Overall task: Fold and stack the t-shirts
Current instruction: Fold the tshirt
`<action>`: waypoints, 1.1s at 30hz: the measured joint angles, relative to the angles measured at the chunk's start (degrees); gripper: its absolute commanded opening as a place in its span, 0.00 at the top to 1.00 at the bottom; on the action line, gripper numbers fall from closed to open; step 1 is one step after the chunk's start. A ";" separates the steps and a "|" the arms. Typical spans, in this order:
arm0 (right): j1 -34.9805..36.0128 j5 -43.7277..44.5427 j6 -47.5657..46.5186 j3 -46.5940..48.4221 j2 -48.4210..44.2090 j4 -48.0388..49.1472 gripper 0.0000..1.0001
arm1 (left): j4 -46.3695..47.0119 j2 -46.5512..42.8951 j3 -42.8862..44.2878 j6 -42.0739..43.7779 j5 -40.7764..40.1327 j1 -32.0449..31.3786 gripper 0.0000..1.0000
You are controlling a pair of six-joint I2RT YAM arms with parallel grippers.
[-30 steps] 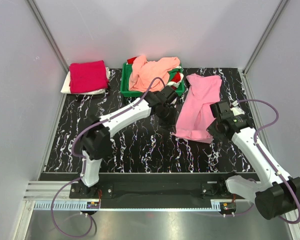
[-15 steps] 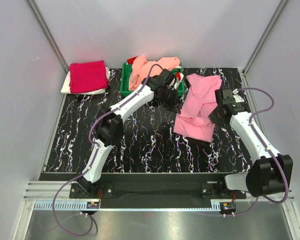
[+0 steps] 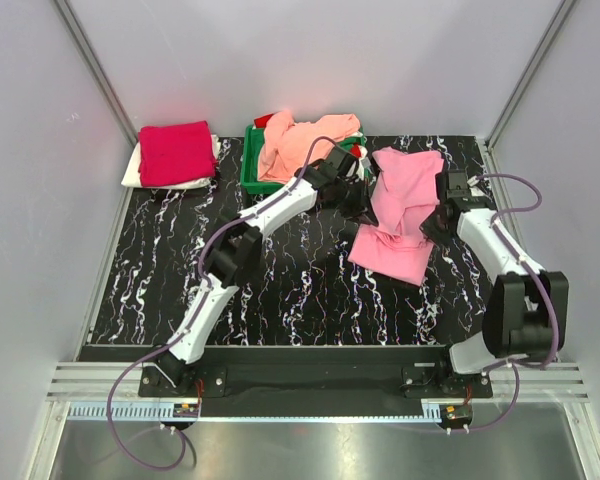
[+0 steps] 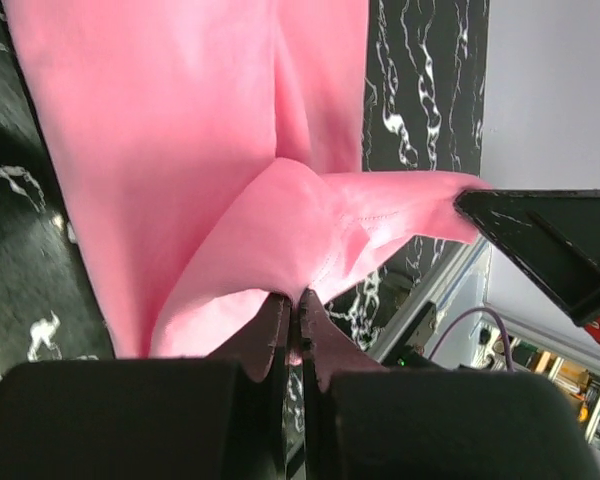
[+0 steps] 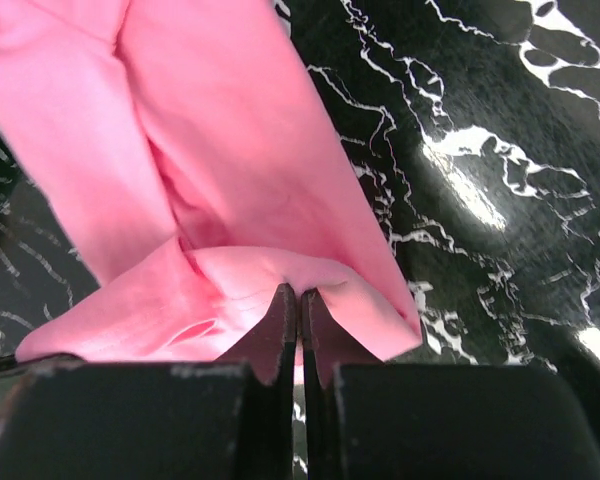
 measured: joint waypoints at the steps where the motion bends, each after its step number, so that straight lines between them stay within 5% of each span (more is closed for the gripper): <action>1: -0.33 -0.17 -0.11 0.00 1.27 0.81 1.00 | 0.63 0.66 0.24 -0.26 0.09 0.15 0.95; 11: -2.64 -2.38 -0.52 -0.04 13.03 6.16 1.00 | 4.28 5.35 1.14 -1.42 1.16 2.93 0.83; 14: -2.86 -2.51 -0.61 0.39 15.96 6.40 0.73 | 4.83 6.54 1.62 -1.33 1.75 3.74 0.63; 15: -2.91 -2.73 -0.70 0.83 16.98 6.43 0.49 | 4.74 6.86 1.95 -1.46 1.99 4.04 0.59; 19: -4.55 -3.82 -1.51 4.85 20.35 5.73 0.16 | 4.85 6.88 2.95 -1.44 2.60 5.33 0.31; 23: -6.78 -3.78 -2.36 11.15 21.33 3.80 0.07 | 4.28 4.28 1.53 -0.55 2.19 6.64 0.13; 28: -8.09 -2.82 -3.30 13.92 17.05 2.67 0.04 | 4.13 -10.32 -13.79 1.16 -0.24 7.82 0.12; 33: -8.07 -5.92 -3.56 5.03 2.97 3.06 0.03 | 11.19 -24.63 -32.15 0.85 -1.09 7.63 0.16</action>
